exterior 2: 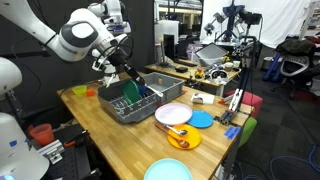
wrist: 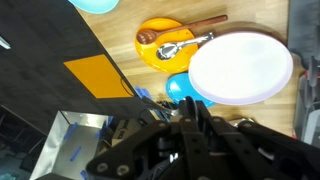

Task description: Remove the spoon from dish rack and put it on the blue plate

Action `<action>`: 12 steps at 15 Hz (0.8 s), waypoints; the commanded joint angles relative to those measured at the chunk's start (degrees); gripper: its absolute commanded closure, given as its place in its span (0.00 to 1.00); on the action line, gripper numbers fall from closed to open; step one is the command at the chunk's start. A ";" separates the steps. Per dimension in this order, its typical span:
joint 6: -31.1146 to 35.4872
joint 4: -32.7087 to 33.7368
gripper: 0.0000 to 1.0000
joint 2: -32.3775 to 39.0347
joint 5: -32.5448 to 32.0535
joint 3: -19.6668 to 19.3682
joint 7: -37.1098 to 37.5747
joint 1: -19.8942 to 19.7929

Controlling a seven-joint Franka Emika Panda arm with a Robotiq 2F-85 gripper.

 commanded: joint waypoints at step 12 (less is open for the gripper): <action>-24.03 -0.51 0.92 -0.34 -8.31 8.29 16.55 -9.32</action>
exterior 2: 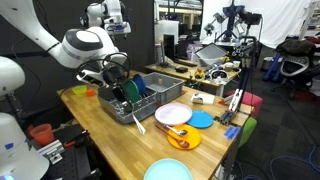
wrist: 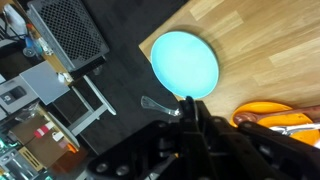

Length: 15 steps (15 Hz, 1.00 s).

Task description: Remove the spoon from dish rack and put it on the blue plate

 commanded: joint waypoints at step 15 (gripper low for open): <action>-6.00 2.90 0.98 6.26 -7.91 -2.60 7.33 -2.97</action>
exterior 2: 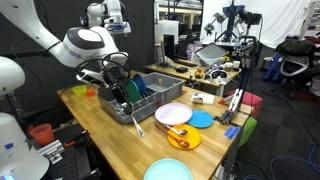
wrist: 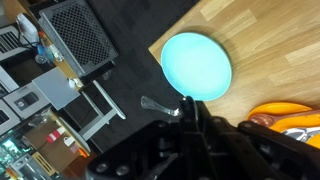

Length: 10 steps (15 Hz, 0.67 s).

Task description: Remove the spoon from dish rack and put it on the blue plate

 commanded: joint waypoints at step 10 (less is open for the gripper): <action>-9.06 10.35 0.98 23.98 -18.62 5.88 12.38 -20.35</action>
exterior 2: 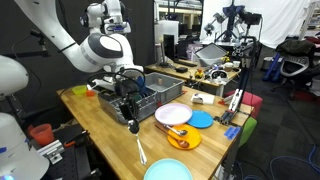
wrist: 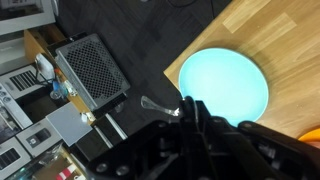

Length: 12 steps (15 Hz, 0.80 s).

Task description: Remove the spoon from dish rack and put it on the blue plate

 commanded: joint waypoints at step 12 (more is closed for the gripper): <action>-20.32 16.25 0.98 26.30 -13.06 -18.67 14.08 14.76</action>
